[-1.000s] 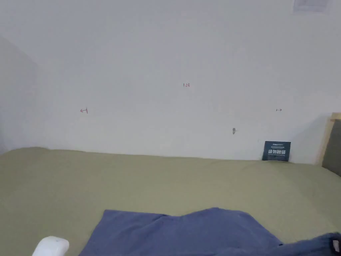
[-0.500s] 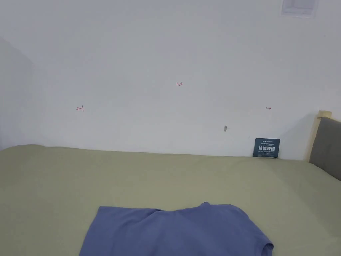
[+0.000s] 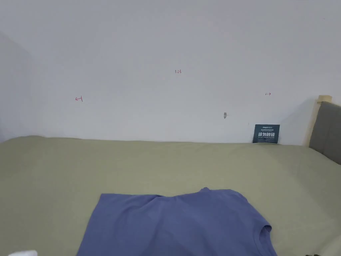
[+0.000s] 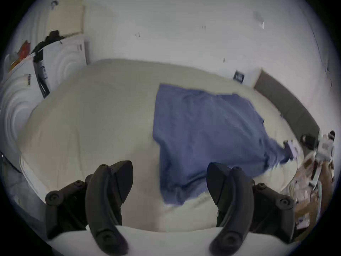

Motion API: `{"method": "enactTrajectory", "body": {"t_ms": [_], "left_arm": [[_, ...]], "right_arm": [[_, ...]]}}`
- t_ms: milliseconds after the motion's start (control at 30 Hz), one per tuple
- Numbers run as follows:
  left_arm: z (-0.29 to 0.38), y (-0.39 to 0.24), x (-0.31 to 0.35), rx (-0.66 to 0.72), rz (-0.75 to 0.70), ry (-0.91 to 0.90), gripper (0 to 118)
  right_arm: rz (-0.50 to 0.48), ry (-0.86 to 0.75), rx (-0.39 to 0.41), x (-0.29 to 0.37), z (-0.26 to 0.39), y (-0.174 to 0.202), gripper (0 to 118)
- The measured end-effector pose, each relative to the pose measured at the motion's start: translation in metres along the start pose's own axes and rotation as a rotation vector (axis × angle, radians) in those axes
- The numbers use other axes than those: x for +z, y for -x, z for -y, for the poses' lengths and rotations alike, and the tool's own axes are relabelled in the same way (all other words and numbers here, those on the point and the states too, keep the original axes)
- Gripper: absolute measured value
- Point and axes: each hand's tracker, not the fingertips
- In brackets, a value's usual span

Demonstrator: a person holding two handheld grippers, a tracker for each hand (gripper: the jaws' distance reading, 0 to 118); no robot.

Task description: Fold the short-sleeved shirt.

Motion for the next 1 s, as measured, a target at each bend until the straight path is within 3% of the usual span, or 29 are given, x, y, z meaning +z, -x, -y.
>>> {"method": "enactTrajectory", "body": {"t_ms": [33, 67, 100, 133, 200, 433, 600, 633, 667, 700, 733, 767, 800, 1000], "left_arm": [[-0.002, -0.005, 0.006, 0.034, 0.039, -0.042, 78], [-0.002, -0.009, 0.010, 0.066, 0.079, -0.090, 57], [-0.001, -0.013, 0.013, 0.092, 0.109, -0.116, 23], [0.001, -0.016, 0.013, 0.114, 0.122, -0.132, 0], [0.006, -0.029, 0.016, 0.096, 0.055, -0.143, 0], [0.023, -0.036, -0.005, -0.120, -0.017, -0.037, 0], [0.030, -0.031, -0.014, -0.111, -0.024, -0.021, 0], [0.030, -0.031, -0.015, -0.110, -0.035, -0.022, 1], [0.034, -0.025, -0.019, -0.117, -0.060, -0.012, 10], [0.033, -0.023, -0.023, -0.123, -0.091, 0.002, 28], [0.034, -0.020, -0.026, -0.119, -0.116, 0.013, 68], [0.034, -0.016, -0.029, -0.111, -0.118, 0.021, 95], [0.039, -0.009, -0.033, -0.089, -0.112, 0.033, 107], [0.044, 0.004, -0.073, -0.009, -0.086, 0.226, 107]], "right_arm": [[-0.016, -0.026, 0.011, 0.006, 0.000, 0.005, 87], [-0.035, -0.059, 0.022, 0.012, 0.001, 0.010, 66], [-0.057, -0.085, 0.032, 0.015, 0.003, 0.016, 33], [-0.047, -0.110, 0.044, 0.016, 0.007, 0.020, 0], [-0.022, -0.093, 0.070, 0.013, 0.018, 0.028, 0], [-0.075, -0.010, 0.088, -0.003, 0.040, 0.035, 0], [-0.105, 0.019, 0.059, -0.008, 0.048, 0.033, 0], [-0.110, 0.026, 0.057, -0.008, 0.048, 0.032, 0], [-0.105, 0.038, 0.057, -0.010, 0.049, 0.031, 0], [-0.097, 0.048, 0.056, -0.013, 0.050, 0.030, 0], [-0.095, 0.056, 0.052, -0.017, 0.051, 0.027, 0], [-0.094, 0.069, 0.043, -0.017, 0.051, 0.024, 0], [-0.095, 0.086, 0.036, -0.020, 0.051, 0.022, 0], [-0.080, 0.129, 0.053, -0.029, 0.054, 0.016, 0]]}}
